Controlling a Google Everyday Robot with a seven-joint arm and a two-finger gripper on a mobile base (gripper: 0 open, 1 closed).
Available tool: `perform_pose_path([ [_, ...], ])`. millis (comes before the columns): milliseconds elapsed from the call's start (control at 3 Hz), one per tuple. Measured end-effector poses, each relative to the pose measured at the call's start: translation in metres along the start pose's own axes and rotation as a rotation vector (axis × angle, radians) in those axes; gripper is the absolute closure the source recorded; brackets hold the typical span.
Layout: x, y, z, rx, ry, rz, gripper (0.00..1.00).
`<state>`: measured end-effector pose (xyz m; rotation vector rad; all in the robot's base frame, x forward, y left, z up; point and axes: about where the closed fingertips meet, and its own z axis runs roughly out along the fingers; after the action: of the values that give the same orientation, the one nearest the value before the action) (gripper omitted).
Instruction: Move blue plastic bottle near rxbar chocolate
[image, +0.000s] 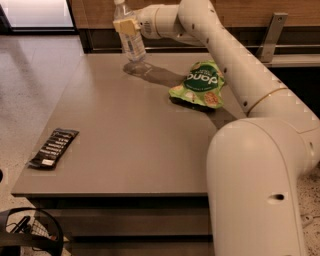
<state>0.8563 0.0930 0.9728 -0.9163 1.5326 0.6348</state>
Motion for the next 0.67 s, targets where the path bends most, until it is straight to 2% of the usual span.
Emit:
perform_pose_path([
  [333,-0.008,0.017,-0.057,-0.025,-0.129,0.053,1.00],
  [667,-0.010,0.036,-0.091,-0.035,-0.200,0.072,1.00],
])
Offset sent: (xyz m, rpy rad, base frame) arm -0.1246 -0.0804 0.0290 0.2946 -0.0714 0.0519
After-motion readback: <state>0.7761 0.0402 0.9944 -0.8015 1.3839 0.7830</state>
